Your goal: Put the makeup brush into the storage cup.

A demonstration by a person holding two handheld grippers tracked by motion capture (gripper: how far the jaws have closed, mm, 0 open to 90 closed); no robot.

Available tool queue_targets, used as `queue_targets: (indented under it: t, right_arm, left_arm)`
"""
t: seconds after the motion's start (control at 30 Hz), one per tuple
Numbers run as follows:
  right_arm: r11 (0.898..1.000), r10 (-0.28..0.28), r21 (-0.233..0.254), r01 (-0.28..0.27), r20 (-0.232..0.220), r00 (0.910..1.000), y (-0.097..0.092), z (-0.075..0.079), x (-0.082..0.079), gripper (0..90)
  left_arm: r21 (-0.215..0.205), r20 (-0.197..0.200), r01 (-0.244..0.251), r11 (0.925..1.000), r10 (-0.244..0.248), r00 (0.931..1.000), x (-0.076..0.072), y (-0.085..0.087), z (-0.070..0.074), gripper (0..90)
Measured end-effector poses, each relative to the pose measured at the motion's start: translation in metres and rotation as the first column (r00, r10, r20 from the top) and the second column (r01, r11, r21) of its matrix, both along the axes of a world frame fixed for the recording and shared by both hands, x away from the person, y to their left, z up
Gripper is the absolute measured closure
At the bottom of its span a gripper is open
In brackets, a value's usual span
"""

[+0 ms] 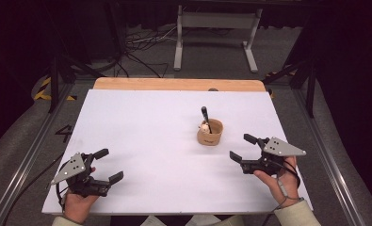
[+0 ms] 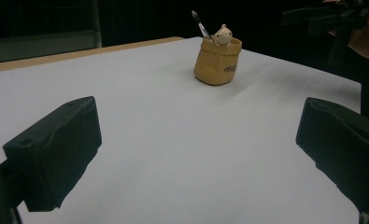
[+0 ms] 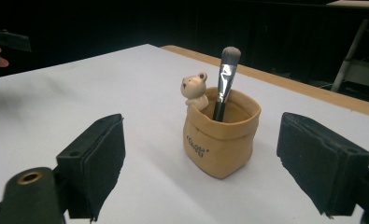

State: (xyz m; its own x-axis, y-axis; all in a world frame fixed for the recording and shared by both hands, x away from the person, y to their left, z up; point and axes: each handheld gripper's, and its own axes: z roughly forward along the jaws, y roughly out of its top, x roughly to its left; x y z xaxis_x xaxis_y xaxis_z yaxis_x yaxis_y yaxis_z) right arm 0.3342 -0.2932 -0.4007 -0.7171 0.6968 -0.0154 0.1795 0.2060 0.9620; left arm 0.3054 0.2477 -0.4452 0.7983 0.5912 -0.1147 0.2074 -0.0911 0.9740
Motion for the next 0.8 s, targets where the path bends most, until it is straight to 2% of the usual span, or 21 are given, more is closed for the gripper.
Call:
queue_targets:
  t: [0.23,0.4,0.63,0.8]
  right_arm:
    - [1.000,-0.003,0.002,0.003,-0.026,0.9996,-0.002,-0.018,-0.002,16.0]
    - [1.000,-0.005,0.022,0.006,-0.036,0.9994,-0.003,-0.027,-0.004,14.8]
    - [0.999,-0.004,0.040,0.005,-0.038,0.9993,-0.001,-0.040,-0.007,14.8]
    - [0.999,-0.017,0.050,0.019,-0.038,0.9991,0.000,-0.045,-0.008,14.9]
  left_arm:
    - [-0.001,0.000,0.010,1.0000,-0.010,1.0000,-0.001,0.000,0.000,0.8]
    - [-0.001,-0.004,0.007,1.0000,-0.007,1.0000,0.000,-0.001,-0.001,0.8]
    - [0.009,0.001,0.017,0.9998,-0.017,0.9999,0.002,-0.002,-0.003,0.8]
    - [0.004,-0.011,0.012,0.9999,-0.012,0.9999,0.003,-0.002,-0.006,0.7]
